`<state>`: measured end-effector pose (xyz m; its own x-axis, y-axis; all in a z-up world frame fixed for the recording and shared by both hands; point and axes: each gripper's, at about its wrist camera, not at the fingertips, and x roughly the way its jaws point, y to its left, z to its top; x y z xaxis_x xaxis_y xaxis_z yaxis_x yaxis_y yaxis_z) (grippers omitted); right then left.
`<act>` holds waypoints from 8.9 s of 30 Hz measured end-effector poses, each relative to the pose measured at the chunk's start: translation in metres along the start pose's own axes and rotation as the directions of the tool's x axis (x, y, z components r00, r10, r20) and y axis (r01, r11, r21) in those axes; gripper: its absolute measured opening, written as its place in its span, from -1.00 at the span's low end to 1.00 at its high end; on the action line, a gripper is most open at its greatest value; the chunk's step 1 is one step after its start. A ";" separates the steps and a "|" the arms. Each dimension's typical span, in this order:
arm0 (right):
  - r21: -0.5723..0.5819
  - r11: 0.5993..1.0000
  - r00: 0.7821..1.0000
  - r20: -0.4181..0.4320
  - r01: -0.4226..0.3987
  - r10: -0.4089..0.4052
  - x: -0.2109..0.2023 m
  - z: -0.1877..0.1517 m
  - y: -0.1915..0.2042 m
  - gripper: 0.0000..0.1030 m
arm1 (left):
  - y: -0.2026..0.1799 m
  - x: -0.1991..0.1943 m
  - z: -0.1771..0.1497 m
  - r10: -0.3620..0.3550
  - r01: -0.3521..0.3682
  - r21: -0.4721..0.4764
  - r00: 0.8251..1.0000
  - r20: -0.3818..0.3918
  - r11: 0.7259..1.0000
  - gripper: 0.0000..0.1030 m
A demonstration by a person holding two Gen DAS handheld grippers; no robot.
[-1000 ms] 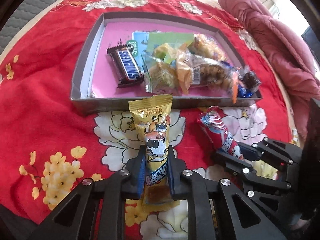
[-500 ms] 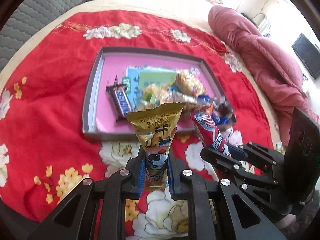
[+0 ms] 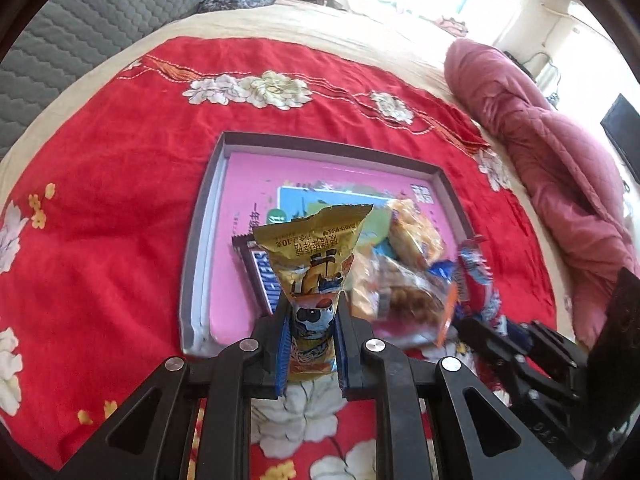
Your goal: Organize snacks
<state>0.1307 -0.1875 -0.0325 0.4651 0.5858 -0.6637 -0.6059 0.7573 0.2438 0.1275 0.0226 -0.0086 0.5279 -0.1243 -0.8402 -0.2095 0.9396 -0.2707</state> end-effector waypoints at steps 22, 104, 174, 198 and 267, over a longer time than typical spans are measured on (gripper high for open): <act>-0.045 0.989 0.990 -0.028 0.139 -0.140 0.039 0.011 -0.015 -0.61 | -0.005 0.032 0.013 0.049 -0.049 0.036 0.999 0.000 0.998 -0.64; -0.008 0.981 0.971 0.141 0.195 -0.192 -0.010 0.023 -0.017 0.03 | -0.003 -0.003 0.011 0.064 -0.064 0.033 0.998 0.009 0.997 0.30; 0.082 0.923 0.926 0.023 0.375 -0.378 -0.083 -0.047 0.066 0.76 | 0.003 -0.071 -0.079 0.005 -0.004 0.080 1.000 -0.011 0.997 0.45; 0.103 0.920 0.925 -0.009 0.378 -0.379 -0.078 -0.052 0.058 0.77 | 0.000 -0.075 -0.078 0.085 -0.087 0.106 0.996 0.021 0.991 0.45; 0.105 0.920 0.926 -0.005 0.376 -0.378 -0.079 -0.052 0.057 0.78 | 0.000 -0.062 -0.080 0.138 -0.134 0.097 0.990 -0.032 0.986 0.45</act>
<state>0.0259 -0.2056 -0.0035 0.6563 0.2545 -0.7102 -0.3146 0.9480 0.0490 0.0284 0.0051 0.0059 0.4673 -0.0039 -0.8841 -0.1977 0.9742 -0.1088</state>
